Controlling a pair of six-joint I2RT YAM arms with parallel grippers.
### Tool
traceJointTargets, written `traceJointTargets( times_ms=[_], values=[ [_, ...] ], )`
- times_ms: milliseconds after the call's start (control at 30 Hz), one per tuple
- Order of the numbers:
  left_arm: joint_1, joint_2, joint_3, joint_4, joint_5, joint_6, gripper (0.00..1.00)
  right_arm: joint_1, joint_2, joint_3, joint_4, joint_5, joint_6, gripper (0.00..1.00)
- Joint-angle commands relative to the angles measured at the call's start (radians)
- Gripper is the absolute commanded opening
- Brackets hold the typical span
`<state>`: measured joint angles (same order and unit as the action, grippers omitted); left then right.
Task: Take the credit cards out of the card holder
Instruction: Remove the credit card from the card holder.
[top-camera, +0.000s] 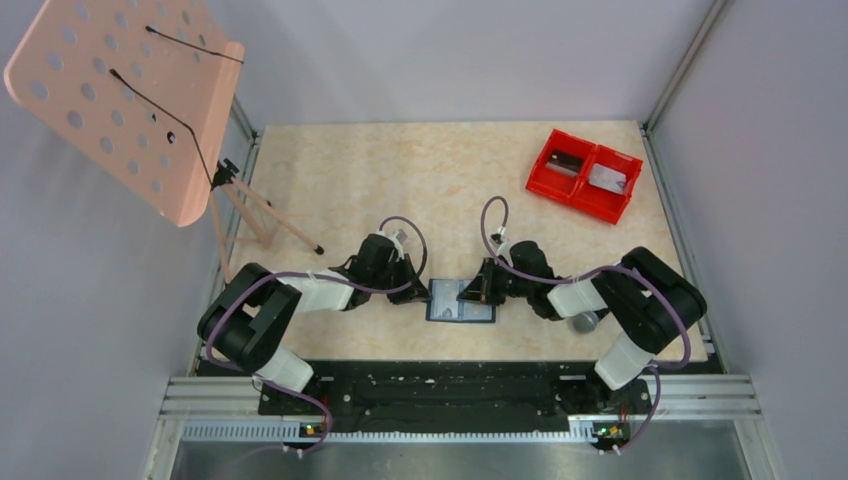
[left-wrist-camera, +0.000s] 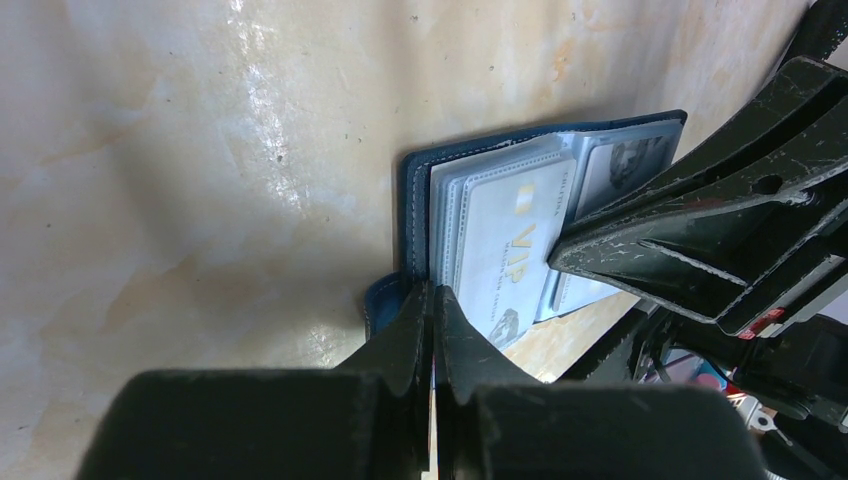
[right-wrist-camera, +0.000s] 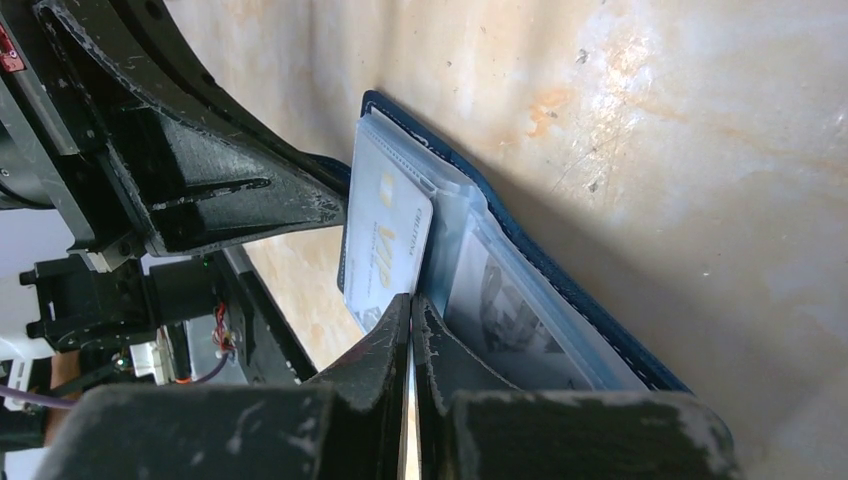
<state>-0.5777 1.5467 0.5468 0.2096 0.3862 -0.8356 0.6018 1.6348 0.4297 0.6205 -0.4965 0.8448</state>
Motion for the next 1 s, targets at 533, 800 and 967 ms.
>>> traceJointTargets(
  times_ms=[533, 800, 967],
  values=[
    [-0.012, 0.030, -0.036, -0.131, -0.085, 0.044, 0.00, -0.076, -0.108, 0.013, -0.194, -0.032, -0.135, 0.00],
    [-0.012, 0.035, -0.036, -0.131, -0.084, 0.043, 0.00, -0.111, -0.154, 0.009, -0.247, -0.039, -0.160, 0.00],
    [-0.013, 0.032, -0.033, -0.134, -0.085, 0.044, 0.00, -0.117, -0.157, 0.015, -0.248, -0.053, -0.157, 0.00]
  ],
)
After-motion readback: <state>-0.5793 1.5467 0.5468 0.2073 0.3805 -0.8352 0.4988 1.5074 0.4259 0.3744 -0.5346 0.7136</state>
